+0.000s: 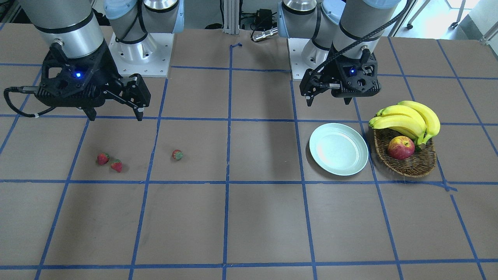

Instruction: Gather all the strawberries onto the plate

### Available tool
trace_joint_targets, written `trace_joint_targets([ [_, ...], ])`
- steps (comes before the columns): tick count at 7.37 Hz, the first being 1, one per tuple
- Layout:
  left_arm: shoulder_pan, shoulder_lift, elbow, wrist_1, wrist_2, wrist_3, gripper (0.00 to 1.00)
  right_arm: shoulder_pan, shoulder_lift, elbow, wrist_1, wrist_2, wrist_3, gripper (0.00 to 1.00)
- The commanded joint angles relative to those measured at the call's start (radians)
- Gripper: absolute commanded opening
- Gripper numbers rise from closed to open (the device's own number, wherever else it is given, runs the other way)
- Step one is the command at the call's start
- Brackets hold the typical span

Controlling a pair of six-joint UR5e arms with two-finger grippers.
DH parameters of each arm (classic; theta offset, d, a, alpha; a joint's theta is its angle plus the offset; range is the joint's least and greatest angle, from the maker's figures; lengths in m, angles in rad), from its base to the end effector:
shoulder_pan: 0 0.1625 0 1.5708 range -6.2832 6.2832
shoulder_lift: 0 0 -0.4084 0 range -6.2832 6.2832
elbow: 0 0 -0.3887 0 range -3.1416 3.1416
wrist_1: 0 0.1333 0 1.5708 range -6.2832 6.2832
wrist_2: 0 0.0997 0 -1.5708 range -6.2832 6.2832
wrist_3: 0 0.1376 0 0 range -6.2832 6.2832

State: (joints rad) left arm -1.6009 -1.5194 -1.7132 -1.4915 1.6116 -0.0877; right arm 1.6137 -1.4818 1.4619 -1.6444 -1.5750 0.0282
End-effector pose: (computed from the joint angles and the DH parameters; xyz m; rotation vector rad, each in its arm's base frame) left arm -0.1416 -0.4601 0.3964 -0.0889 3.0989 0.0144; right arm 0.1556 -0.5308 0.4493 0.0228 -3.1372 0.1469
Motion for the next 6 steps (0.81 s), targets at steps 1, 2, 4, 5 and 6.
trace_joint_targets([
  [1, -0.001, -0.001, 0.0, -0.003, 0.001, 0.003, 1.0, 0.0, 0.0, 0.0, 0.0, 0.001, -0.001, 1.0],
  [2, -0.001, -0.001, 0.0, -0.003, 0.001, 0.005, 1.0, 0.0, 0.002, 0.003, 0.001, 0.003, 0.002, 1.0],
  [4, -0.001, -0.001, 0.0, -0.003, 0.001, 0.005, 1.0, 0.003, 0.017, 0.104, -0.082, 0.006, 0.007, 1.0],
  [5, -0.001, -0.002, 0.0, -0.003, 0.001, 0.003, 1.0, 0.005, 0.031, 0.205, -0.223, 0.007, 0.016, 1.0],
  [6, -0.001, -0.002, 0.0, -0.003, 0.001, 0.003, 1.0, 0.008, 0.061, 0.316, -0.405, 0.032, 0.016, 1.0],
])
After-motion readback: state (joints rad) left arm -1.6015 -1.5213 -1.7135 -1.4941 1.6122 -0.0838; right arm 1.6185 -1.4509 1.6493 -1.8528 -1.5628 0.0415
